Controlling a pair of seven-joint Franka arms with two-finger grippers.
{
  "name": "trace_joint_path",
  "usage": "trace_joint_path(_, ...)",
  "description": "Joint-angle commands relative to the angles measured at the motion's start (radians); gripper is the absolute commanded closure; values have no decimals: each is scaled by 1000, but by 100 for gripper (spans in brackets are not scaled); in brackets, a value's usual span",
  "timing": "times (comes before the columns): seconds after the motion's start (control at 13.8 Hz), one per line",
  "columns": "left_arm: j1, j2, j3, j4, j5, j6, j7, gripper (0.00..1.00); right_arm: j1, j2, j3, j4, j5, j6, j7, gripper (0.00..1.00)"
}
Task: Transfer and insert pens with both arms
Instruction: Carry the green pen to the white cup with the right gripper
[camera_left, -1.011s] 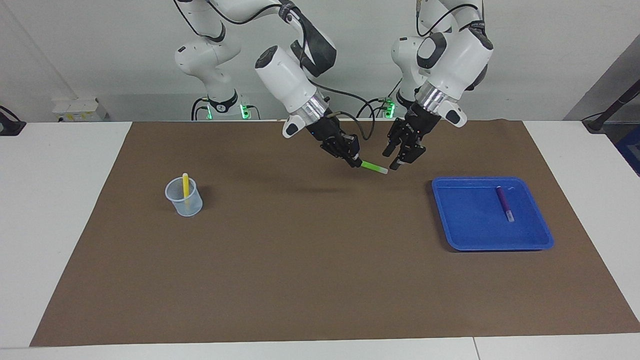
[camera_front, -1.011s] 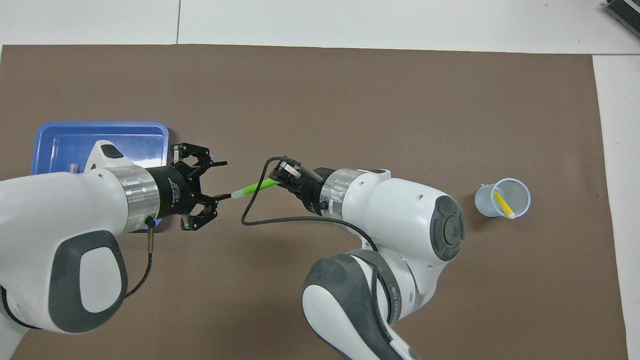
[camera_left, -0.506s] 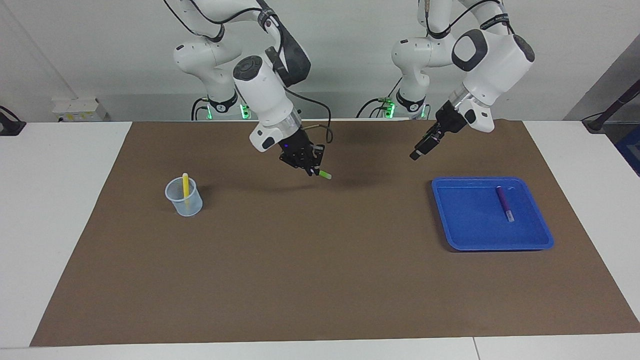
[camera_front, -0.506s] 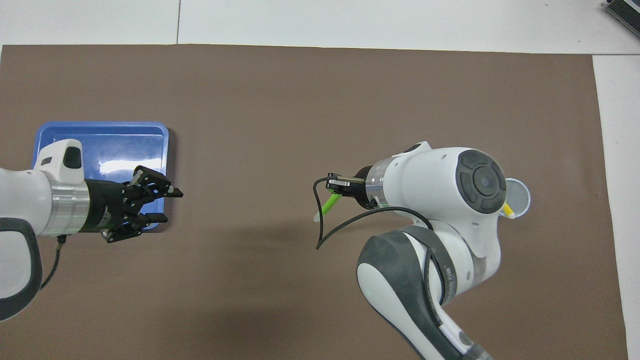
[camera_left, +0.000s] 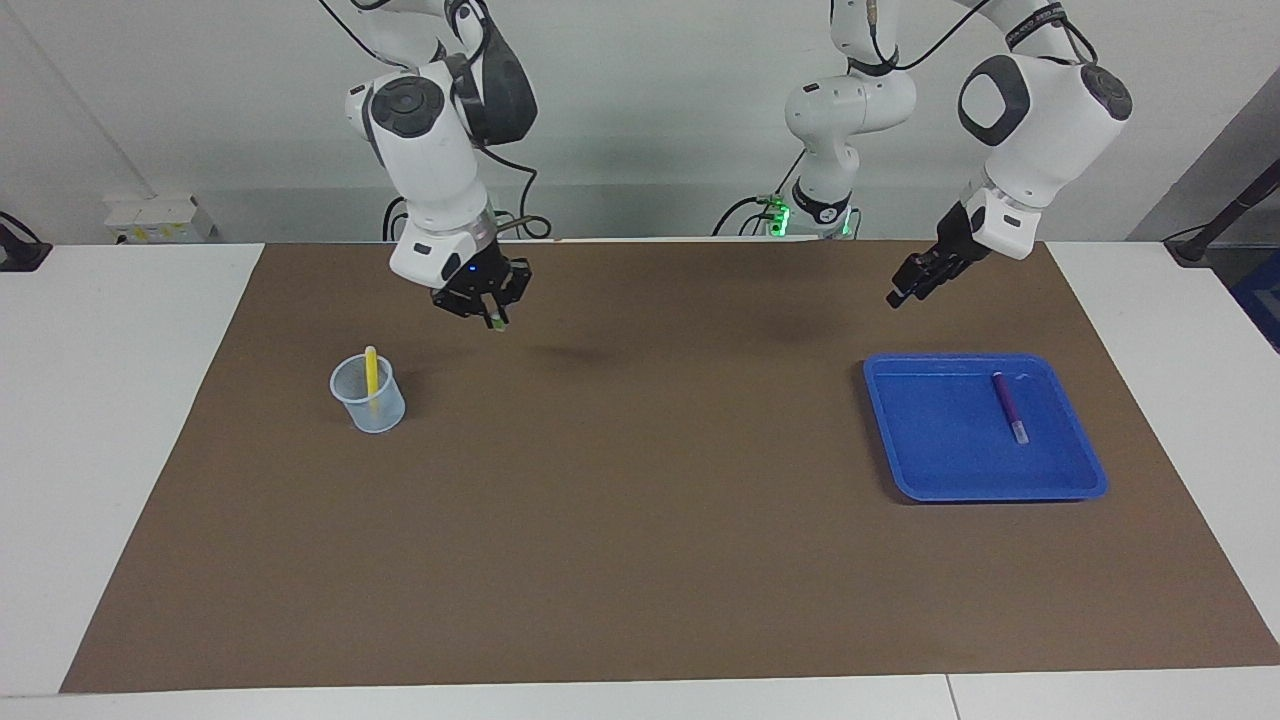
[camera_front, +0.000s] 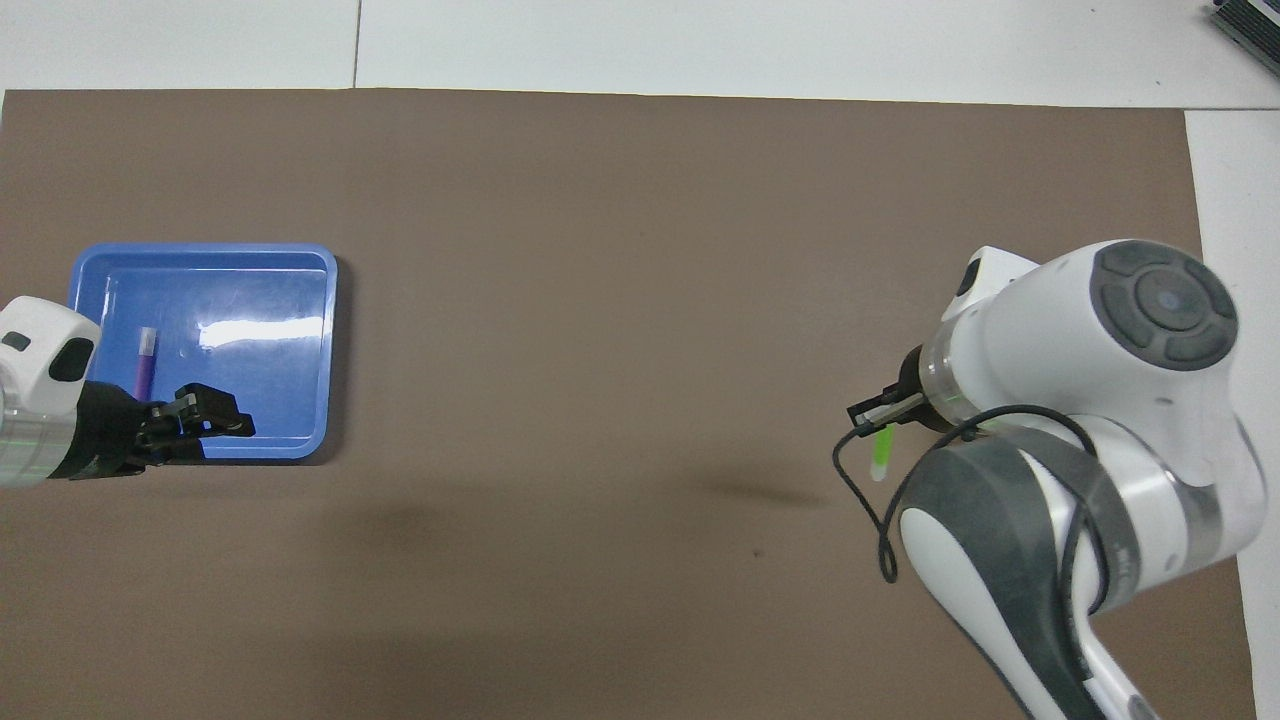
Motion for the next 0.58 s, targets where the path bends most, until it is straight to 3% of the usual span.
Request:
trace_joint_path(0.0,78,-16,-9,-19,67,6,178,37,-51,-22,12,-13,-112,-16,-187,100)
trace_joint_path(0.22,150,34,-9,-17,136,73,356,37,-91,-11,12,-14,-164,53,-349,100)
trace_joint_path(0.51,179,123,-9,-16,174,190,404,37,-134,-7,12,-28,-177,120,-462,100)
